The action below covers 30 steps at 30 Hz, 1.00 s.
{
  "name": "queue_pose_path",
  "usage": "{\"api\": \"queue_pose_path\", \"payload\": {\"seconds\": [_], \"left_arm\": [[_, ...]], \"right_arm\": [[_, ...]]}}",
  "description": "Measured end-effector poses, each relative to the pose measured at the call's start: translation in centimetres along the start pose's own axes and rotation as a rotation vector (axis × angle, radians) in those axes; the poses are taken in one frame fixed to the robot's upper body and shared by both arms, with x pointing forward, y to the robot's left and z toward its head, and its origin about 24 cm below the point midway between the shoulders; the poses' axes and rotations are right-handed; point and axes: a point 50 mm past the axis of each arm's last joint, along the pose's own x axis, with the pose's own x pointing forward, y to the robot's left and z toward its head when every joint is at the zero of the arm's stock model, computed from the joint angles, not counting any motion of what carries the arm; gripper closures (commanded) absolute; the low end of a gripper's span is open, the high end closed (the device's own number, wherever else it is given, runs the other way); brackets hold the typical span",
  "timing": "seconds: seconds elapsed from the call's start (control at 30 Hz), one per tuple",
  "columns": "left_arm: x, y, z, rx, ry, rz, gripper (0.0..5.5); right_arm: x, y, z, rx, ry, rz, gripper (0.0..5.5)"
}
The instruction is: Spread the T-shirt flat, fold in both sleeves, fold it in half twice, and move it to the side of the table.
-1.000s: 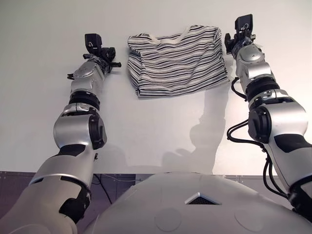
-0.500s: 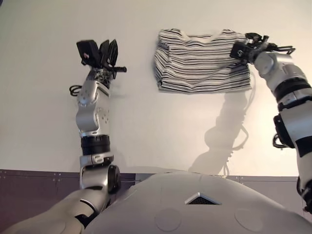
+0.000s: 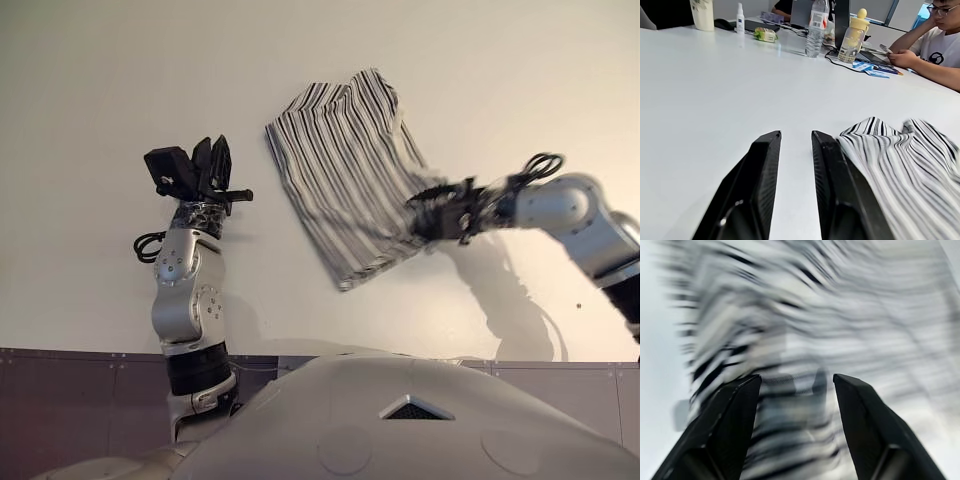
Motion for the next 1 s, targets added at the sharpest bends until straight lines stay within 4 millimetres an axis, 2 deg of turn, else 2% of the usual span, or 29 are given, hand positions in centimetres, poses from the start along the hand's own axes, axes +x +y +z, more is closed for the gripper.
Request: {"api": "queue_pose_path", "payload": {"seconds": [0.07, 0.1, 0.13, 0.17, 0.23, 0.27, 0.3, 0.4, 0.43, 0.47, 0.53, 0.57, 0.63, 0.7, 0.9, 0.97, 1.0], "left_arm": [[-0.3, -0.3, 1.2, 0.019, 0.001, -0.01, 4.38], [-0.5, -0.5, 1.6, 0.037, 0.009, -0.02, 4.38], [-0.7, -0.5, 1.8, 0.057, 0.016, -0.028, 4.38], [-1.4, -0.3, 1.7, 0.085, 0.044, -0.031, 4.38], [-2.6, 0.0, 1.2, 0.139, 0.094, -0.049, 4.38], [-3.2, 0.0, 1.0, 0.184, 0.118, -0.069, 4.38], [-3.8, -0.1, 0.9, 0.225, 0.144, -0.106, 4.38], [-5.2, -2.9, 0.8, 0.303, 0.172, -0.337, 4.38], [-6.6, -5.1, 0.5, 0.349, 0.199, -0.529, 4.38], [-8.0, -6.2, -0.6, 0.37, 0.26, -0.647, 4.38], [-9.7, -7.1, -2.3, 0.405, 0.351, -0.79, 4.38], [-10.0, -6.9, -3.4, 0.437, 0.392, -0.807, 4.38], [-10.3, -4.9, -5.9, 0.515, 0.512, -0.744, 4.38], [-10.6, -4.1, -5.9, 0.551, 0.504, -0.715, 4.38], [-13.5, -2.1, -5.0, 0.538, 0.584, -0.749, 4.38], [-13.3, -2.1, -4.5, 0.477, 0.57, -0.73, 4.38], [-12.4, -2.1, -3.8, 0.469, 0.521, -0.692, 4.38]], "right_arm": [[2.3, 0.3, 4.4, 0.002, -0.129, 0.032, 2.84], [2.5, 0.0, 5.9, 0.02, -0.168, 0.008, 2.84], [2.1, -0.5, 6.7, 0.046, -0.19, -0.031, 2.84], [0.6, -1.8, 6.9, 0.084, -0.179, -0.103, 2.84], [-1.1, -3.0, 6.2, 0.095, -0.155, -0.169, 2.84], [-1.5, -3.1, 5.4, 0.081, -0.128, -0.178, 2.84], [-1.9, -2.9, 3.6, 0.072, -0.057, -0.182, 2.84], [-2.9, -0.3, -0.3, 0.056, 0.099, -0.131, 2.84], [-3.2, 1.8, -2.0, 0.061, 0.173, -0.07, 2.84], [-3.4, 3.0, -2.8, 0.056, 0.199, -0.056, 2.84], [-3.2, 3.8, -2.9, 0.016, 0.207, -0.064, 2.84], [-3.0, 3.9, -2.9, 0.007, 0.205, -0.073, 2.84], [-2.6, 4.0, -2.8, 0.007, 0.198, -0.1, 2.84], [-2.6, 4.4, -2.6, 0.011, 0.207, -0.128, 2.84], [-3.5, 6.3, -2.0, 0.096, 0.265, -0.203, 2.84], [-3.7, 6.7, -1.6, 0.08, 0.266, -0.219, 2.84], [-3.9, 7.1, -1.2, 0.057, 0.244, -0.217, 2.84]]}}
